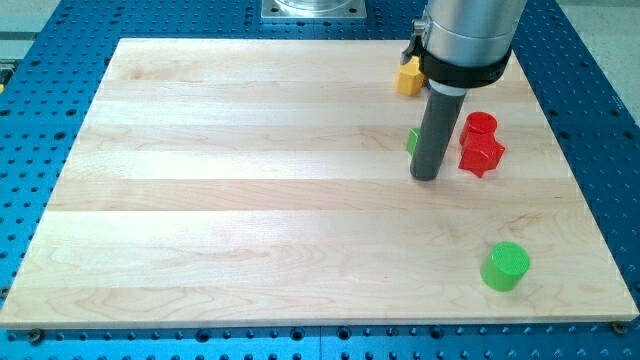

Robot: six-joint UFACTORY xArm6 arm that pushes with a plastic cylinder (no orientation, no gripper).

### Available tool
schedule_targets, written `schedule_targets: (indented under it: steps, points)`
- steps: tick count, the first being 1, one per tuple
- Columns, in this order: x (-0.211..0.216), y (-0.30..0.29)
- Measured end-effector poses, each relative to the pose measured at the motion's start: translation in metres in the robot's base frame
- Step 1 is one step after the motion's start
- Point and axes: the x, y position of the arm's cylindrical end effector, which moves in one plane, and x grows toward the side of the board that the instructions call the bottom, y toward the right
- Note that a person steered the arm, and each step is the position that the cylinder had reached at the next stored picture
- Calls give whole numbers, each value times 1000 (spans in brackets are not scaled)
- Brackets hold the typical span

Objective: Move the green circle into the green star

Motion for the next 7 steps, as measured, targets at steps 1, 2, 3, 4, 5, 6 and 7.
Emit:
schedule_targets:
  steps: [1, 2, 3, 4, 5, 6, 7]
  points:
    - [9, -26]
    - [71, 20]
    - [55, 100]
    - [133, 162]
    - [148, 76]
    - [120, -35]
    - [147, 1]
